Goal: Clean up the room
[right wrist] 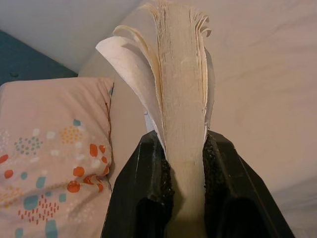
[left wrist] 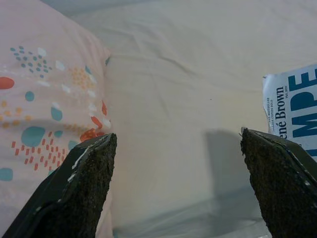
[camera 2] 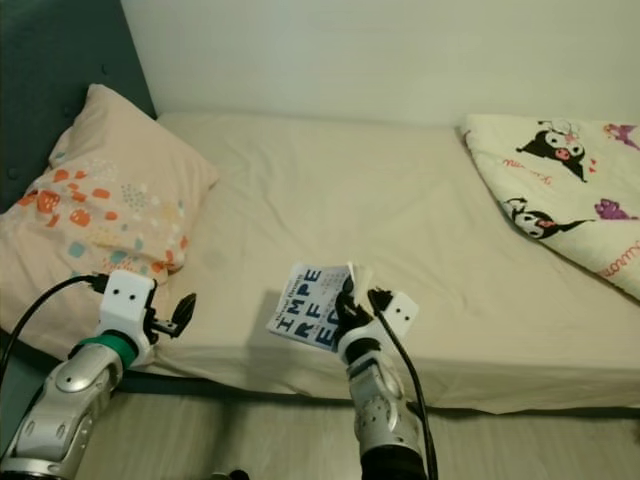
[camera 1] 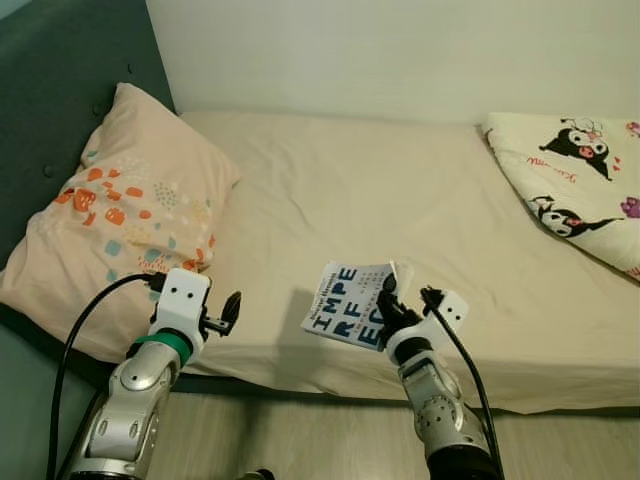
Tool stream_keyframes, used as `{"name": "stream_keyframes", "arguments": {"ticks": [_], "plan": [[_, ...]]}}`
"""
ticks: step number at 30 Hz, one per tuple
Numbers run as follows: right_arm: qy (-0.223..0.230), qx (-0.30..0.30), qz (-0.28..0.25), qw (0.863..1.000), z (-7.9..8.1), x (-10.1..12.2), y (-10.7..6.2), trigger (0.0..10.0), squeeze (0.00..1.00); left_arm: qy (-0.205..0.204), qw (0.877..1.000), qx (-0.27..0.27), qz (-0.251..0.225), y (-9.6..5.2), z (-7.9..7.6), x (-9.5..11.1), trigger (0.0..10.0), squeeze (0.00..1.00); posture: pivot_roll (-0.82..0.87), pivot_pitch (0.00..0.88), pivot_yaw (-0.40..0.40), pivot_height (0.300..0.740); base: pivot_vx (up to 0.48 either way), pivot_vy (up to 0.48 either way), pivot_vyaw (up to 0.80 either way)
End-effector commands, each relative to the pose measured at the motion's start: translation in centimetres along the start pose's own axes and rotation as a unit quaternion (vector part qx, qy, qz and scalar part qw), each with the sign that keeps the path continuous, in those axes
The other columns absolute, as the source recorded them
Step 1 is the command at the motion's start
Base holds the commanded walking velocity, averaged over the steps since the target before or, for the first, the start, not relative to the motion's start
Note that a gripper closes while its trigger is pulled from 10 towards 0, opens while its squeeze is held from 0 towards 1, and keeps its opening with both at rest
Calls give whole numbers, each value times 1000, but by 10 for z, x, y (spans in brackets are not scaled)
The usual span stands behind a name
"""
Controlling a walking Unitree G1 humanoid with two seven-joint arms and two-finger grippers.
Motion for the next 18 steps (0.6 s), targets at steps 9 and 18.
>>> {"name": "stream_keyframes", "arguments": {"ticks": [9, 18], "plan": [[5, -8, 1, 1000, -1, -5, 0, 10000, 0, -9, 1000, -5, 10, -4, 0, -7, 10000, 0, 187, 68, 25, 697, 328, 0, 56], [-25, 2, 13, 1000, 2, -7, 1, 10000, 0, -11, 1000, -5, 10, -6, 0, -8, 10000, 0, 189, 68, 20, 697, 360, 0, 89]]}}
Point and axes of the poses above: a point about 5 cm out from each wrist's last joint towards the gripper, its own y axis pointing out of the wrist towards the gripper, its own x axis along the axis of the wrist's last joint, z = x × y, the point moved 5 cm from there along y, pointing out of the wrist towards the gripper, and after that the axes turned 4 degrees about y, right-handed, at the moved point
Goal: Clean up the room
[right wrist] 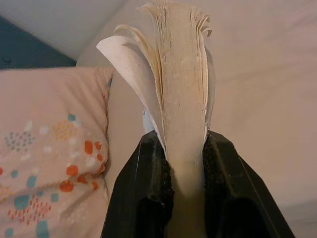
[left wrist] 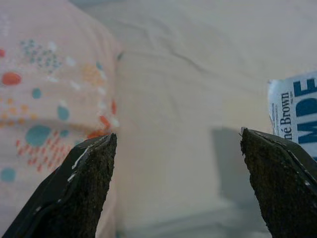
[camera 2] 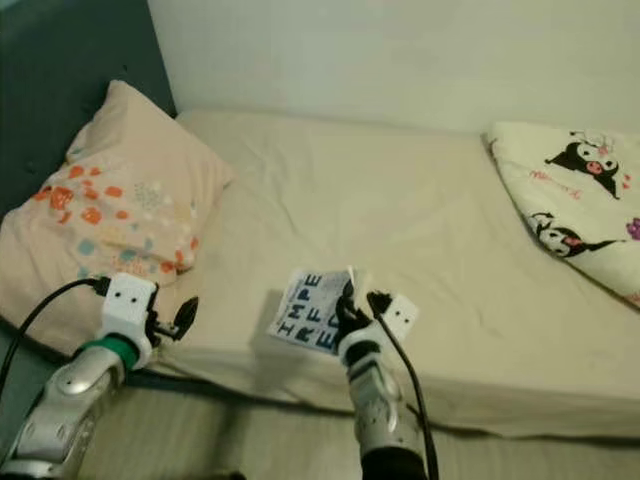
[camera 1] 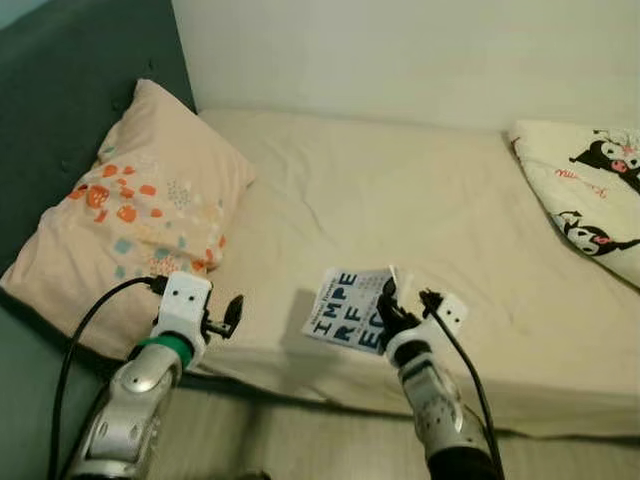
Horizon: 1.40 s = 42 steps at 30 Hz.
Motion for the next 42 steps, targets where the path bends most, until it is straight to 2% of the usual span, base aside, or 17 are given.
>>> {"name": "stream_keyframes", "arguments": {"ticks": [1, 3, 7, 12, 18, 23, 30, 35, 42], "plan": [[-15, 4, 2, 1000, 1, -1, 0, 10000, 0, -6, 1000, -7, 9, -3, -4, -7, 10000, 0, 189, 68, 20, 697, 379, 0, 800], [-20, 13, 7, 1000, 6, -4, 0, 10000, 0, -6, 1000, -6, 9, -4, -4, -7, 10000, 0, 189, 66, 19, 697, 379, 0, 800], [7, 9, 7, 1000, 4, -5, 0, 10000, 0, -7, 1000, -6, 9, -4, -4, -7, 10000, 0, 189, 66, 19, 697, 376, 0, 200], [-13, 18, 16, 1000, 6, -9, -1, 10000, 0, -10, 1000, -5, 6, -5, -4, -6, 10000, 0, 190, 61, 17, 697, 323, 0, 0], [-17, 21, 23, 999, 6, -11, -1, 10000, 0, -12, 1000, -4, 3, -6, -5, -7, 10000, 0, 189, 57, 16, 697, 0, 0, 0], [-10, 29, 63, 998, 8, -26, -1, 10000, 0, -6, 1000, -6, 8, -7, -6, -9, 10000, 0, 197, 56, 16, 697, 0, 0, 0], [-1, 20, 81, 997, 7, -32, 4, 10000, 0, -1, 1000, -9, 19, -10, -4, -15, 10000, 0, 199, 51, 25, 697, 0, 0, 0], [3, 35, 88, 996, 17, -35, 6, 10000, 0, 6, 1000, -16, 20, -10, -5, -15, 10000, 0, 200, 63, 28, 672, 0, 0, 0], [2, 43, 102, 994, 21, -42, 6, 10000, 0, 5, 1000, -15, 22, -12, -3, -15, 10000, 0, 209, 69, 32, 647, 0, 0, 0]]}}
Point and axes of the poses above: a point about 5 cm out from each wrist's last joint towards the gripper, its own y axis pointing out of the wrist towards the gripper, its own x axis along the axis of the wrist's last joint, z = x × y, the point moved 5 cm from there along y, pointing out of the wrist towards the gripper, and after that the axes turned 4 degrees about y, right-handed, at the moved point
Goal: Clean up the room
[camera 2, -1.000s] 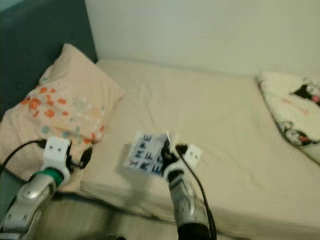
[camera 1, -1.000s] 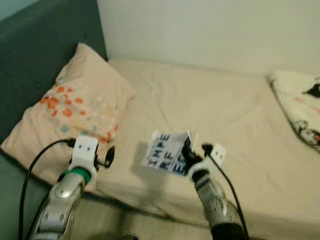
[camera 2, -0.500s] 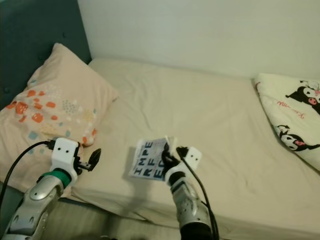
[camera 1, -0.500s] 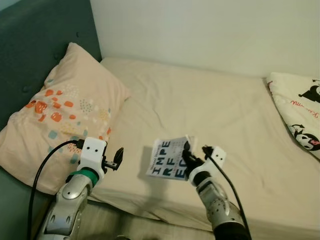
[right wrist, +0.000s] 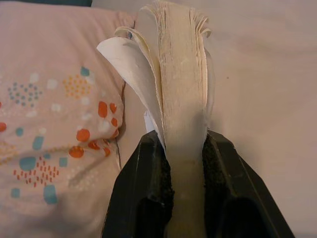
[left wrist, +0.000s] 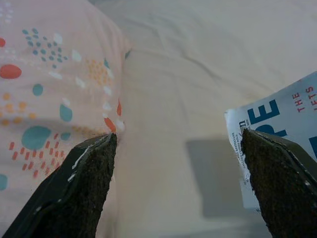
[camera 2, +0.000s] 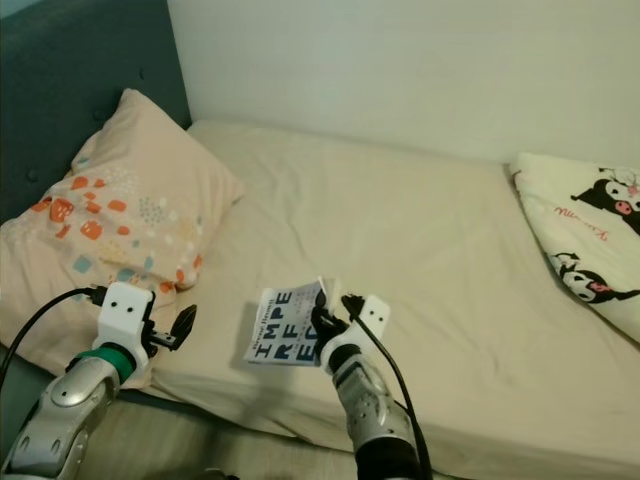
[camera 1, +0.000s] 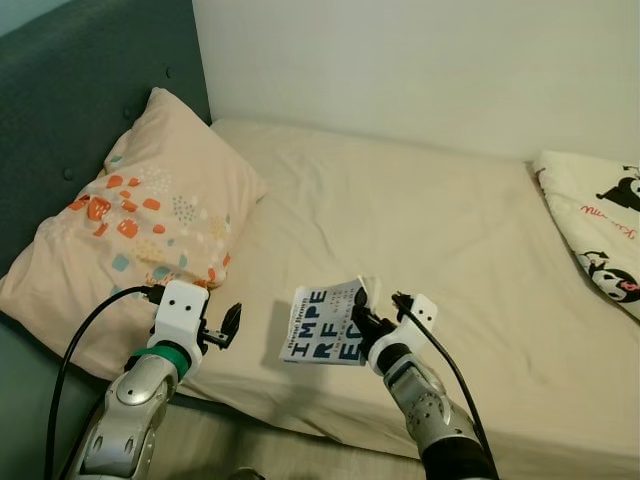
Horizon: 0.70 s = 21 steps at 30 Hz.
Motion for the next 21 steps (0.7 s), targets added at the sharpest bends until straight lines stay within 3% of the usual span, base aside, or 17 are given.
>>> {"name": "stream_keyframes", "arguments": {"ticks": [1, 14, 21], "plan": [[8, 19, 8, 1000, 13, -5, 4, 10000, 0, 1, 1000, -3, 14, -4, -1, -8, 10000, 0, 209, 69, 32, 647, 0, 0, 0], [12, 23, 7, 1000, 10, -5, 2, 10000, 0, 0, 1000, -6, 17, -5, -2, -8, 10000, 0, 209, 77, 34, 602, 0, 0, 0], [-17, 45, 39, 998, 22, -10, 9, 10000, 0, -1, 1000, -5, 18, -7, 0, -9, 10000, 0, 211, 84, 29, 602, 0, 0, 0]]}}
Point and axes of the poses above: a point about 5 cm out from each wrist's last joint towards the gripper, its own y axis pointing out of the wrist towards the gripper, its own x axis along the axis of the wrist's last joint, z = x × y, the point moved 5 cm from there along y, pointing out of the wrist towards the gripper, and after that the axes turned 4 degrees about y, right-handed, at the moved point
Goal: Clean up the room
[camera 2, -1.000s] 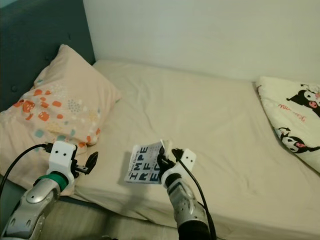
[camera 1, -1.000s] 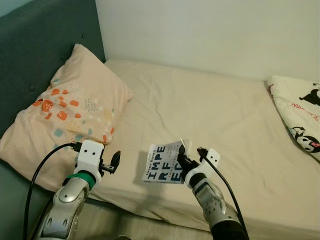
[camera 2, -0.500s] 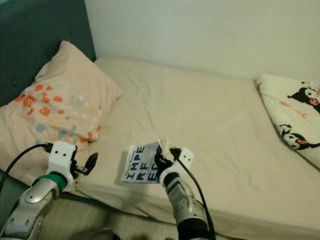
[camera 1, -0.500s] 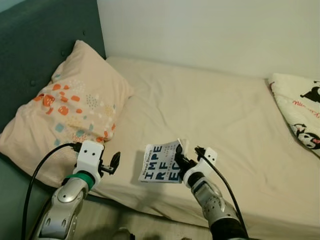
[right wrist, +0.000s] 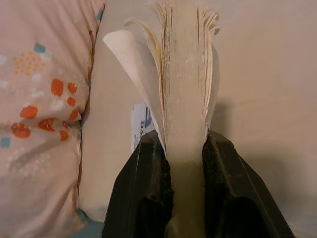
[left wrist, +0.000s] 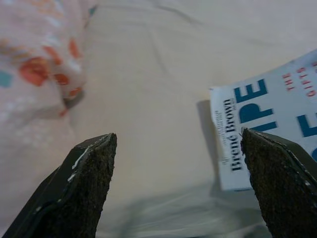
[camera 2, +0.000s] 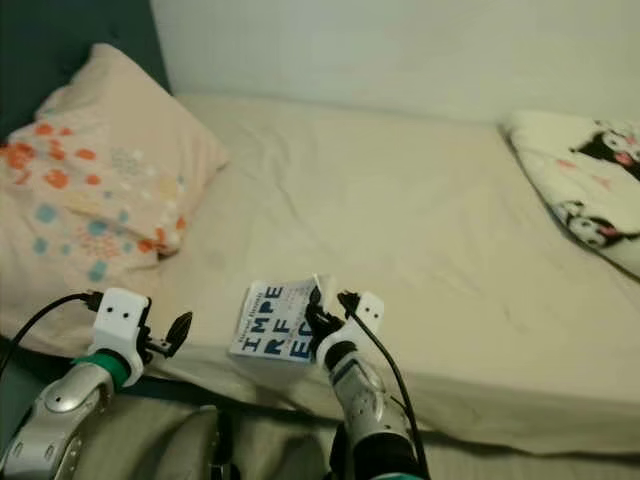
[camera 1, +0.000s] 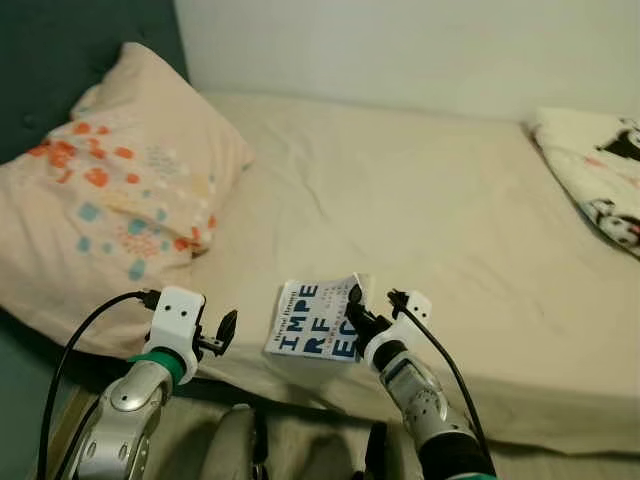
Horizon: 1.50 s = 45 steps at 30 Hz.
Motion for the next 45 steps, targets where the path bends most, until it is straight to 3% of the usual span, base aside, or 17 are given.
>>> {"name": "stream_keyframes", "arguments": {"ticks": [1, 4, 9, 13, 15, 19, 27, 33, 45], "plan": [[-9, 21, 21, 1000, 12, -8, 4, 10000, 0, 3, 1000, -1, 1, -3, 1, 0, 10000, 0, 211, 84, 29, 602, 0, 0, 0], [-16, 57, 57, 997, 36, -10, 16, 10000, 0, 5, 1000, 4, 3, -5, 6, -1, 10000, 0, 212, 102, 26, 602, 0, 0, 0], [-32, 54, 72, 995, 44, -11, 25, 10000, 0, 8, 1000, 6, 1, -7, 7, 1, 10000, 0, 225, 113, 22, 602, 0, 0, 0], [2, 42, 63, 997, 50, -7, 31, 10000, 0, 8, 1000, 6, -2, -10, 7, 3, 10000, 0, 233, 130, 16, 602, 0, 0, 0], [37, 25, 56, 997, 51, -5, 34, 10000, 0, 8, 1000, 7, -3, -12, 8, 5, 10000, 0, 242, 139, 12, 602, 0, 0, 0], [59, 5, 51, 997, 51, -5, 36, 10000, 0, 9, 1000, 10, -7, -17, 11, 8, 10000, 0, 266, 174, 2, 602, 0, 0, 0], [121, -50, 17, 991, 36, 2, 36, 10000, 0, 14, 1000, 17, -12, -32, 19, 13, 10000, 0, 296, 221, 0, 602, 0, 0, 0], [109, -48, 27, 992, 35, -1, 36, 10000, 0, 16, 1000, 18, -6, -41, 21, 12, 10000, 0, 301, 231, -2, 602, 0, 0, 0], [82, -4, 64, 995, 45, -8, 37, 10000, 0, 16, 1000, 13, 1, -43, 18, 12, 10000, 0, 302, 227, -2, 602, 0, 0, 0]]}}
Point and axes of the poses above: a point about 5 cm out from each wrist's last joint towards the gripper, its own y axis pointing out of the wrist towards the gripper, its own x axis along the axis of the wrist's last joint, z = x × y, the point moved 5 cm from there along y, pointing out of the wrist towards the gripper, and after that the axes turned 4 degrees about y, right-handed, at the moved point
